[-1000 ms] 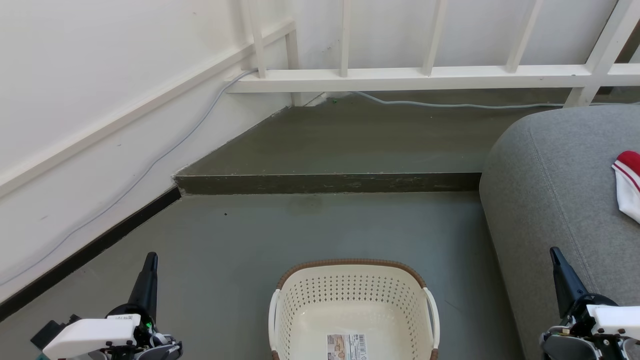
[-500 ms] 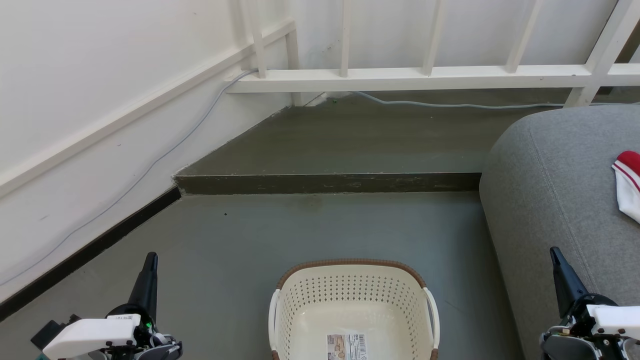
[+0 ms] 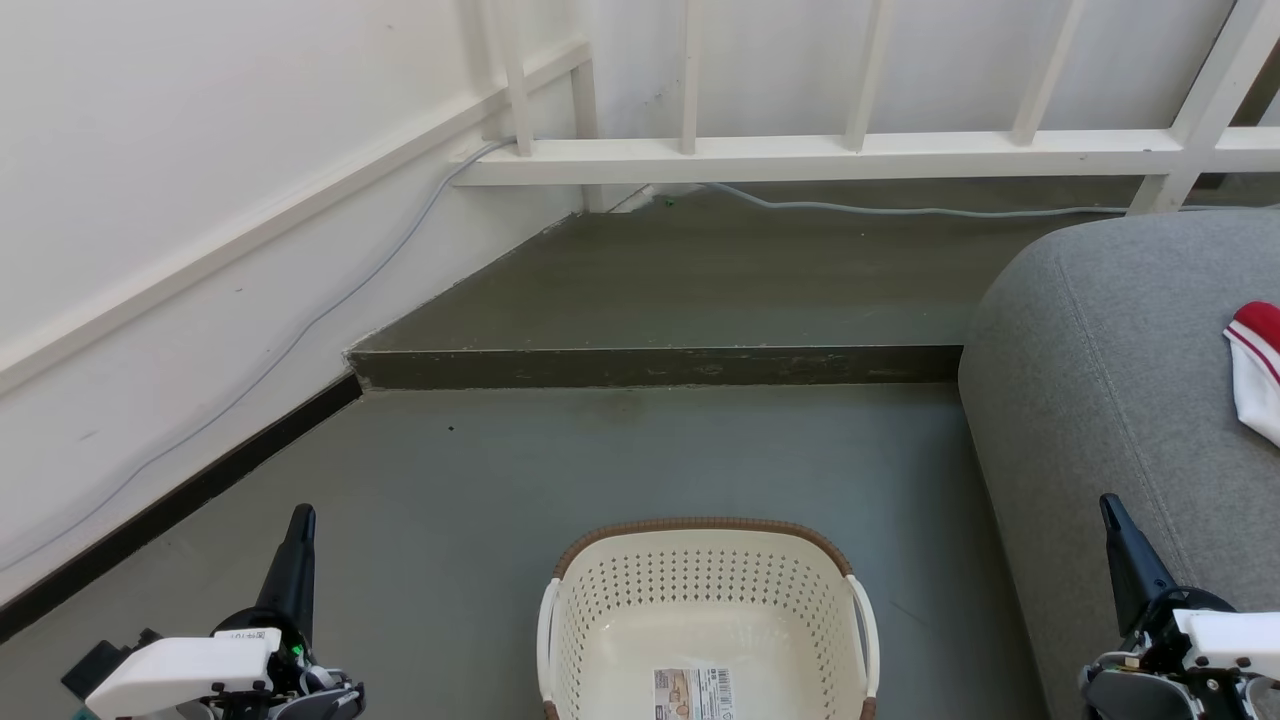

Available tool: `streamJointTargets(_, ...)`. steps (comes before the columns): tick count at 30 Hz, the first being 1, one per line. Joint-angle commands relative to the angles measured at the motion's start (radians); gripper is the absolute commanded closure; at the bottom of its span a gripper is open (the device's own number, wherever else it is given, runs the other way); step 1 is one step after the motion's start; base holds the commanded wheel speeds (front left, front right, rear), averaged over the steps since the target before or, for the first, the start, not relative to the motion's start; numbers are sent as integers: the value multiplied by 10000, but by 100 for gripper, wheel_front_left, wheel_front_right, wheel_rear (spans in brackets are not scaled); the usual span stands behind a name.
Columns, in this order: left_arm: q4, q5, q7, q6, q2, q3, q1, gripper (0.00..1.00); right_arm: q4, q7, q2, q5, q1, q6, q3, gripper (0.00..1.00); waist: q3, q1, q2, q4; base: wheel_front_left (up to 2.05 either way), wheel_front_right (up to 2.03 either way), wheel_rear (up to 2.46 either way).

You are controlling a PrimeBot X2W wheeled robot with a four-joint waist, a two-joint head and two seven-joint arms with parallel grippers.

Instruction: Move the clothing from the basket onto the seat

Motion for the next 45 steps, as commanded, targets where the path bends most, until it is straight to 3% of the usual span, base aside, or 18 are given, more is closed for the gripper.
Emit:
streamJointTargets(1, -297, -46, 61, -75, 162, 323, -576, 100, -318, 79, -106, 112, -365, 44, 180, 100, 0, 0, -1, 0, 0, 0, 0)
streamJointTargets(45, -298, -47, 60, -75, 162, 322, -575, 100, -318, 78, -106, 113, -364, 44, 181, 100, 0, 0, -1, 0, 0, 0, 0)
